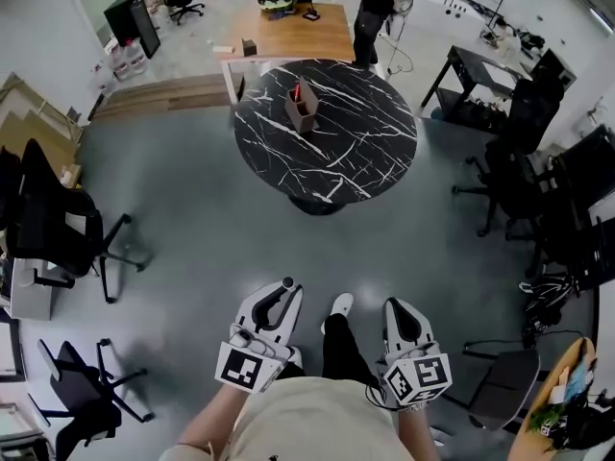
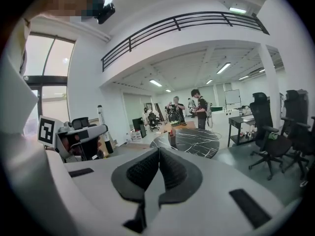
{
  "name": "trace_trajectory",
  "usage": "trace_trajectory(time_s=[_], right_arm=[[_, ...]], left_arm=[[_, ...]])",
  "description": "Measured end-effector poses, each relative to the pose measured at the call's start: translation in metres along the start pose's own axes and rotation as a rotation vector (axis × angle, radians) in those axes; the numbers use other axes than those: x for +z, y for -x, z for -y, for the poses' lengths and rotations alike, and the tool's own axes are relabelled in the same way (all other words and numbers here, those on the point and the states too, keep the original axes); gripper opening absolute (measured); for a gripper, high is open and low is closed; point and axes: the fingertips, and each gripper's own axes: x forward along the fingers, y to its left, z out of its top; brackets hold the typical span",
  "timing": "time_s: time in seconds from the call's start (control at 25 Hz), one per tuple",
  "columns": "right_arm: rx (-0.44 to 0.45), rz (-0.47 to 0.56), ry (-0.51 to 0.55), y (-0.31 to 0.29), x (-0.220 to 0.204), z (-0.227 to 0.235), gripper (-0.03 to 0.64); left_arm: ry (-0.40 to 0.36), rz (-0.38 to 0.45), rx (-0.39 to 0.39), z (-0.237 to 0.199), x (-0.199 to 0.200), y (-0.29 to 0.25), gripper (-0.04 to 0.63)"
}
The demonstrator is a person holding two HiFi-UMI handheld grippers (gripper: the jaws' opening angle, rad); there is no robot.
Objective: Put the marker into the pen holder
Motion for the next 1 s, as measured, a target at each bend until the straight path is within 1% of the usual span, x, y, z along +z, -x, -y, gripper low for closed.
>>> trace_trajectory(time_s=[0.12,0.2,0.4,0.52,0.6,0.72,0.84,1.0], right_arm=[[0.069,-0.019,-0.003,-0.042,0.01,0.019,0.017],[0.122,-0.02,0.005,-0.071,0.025,0.034,0.017],[0.24,-0.017,0.022,-0.129,0.062,0.074,0.017],[0.273,-0.017,0.033,-0.159,0.079,0.098,0.017],[0.287,-0.017,0.031,-0.177,0.087,0.108,0.017],[0.311,-0.027,0.026,-0.202,0.092,0.113,0.017],[0.342,-0.046,0.04,-0.229,0.096,0.104,0.017],[0.371,-0.055,0.096,-0.266,0.104,0.082,0.017]], left_arm=[[-0.004,-0.012,0.073,-0.02,0.003,-0.03,0.066],[-0.003,-0.01,0.121,-0.033,0.01,-0.057,0.066],[-0.028,0.017,0.218,-0.05,0.035,-0.122,0.066],[-0.018,0.044,0.263,-0.06,0.045,-0.15,0.066],[-0.021,0.047,0.282,-0.067,0.047,-0.162,0.066],[-0.036,0.042,0.328,-0.085,0.046,-0.167,0.066],[-0.023,0.049,0.379,-0.113,0.047,-0.167,0.066],[-0.011,0.067,0.395,-0.157,0.044,-0.173,0.066]])
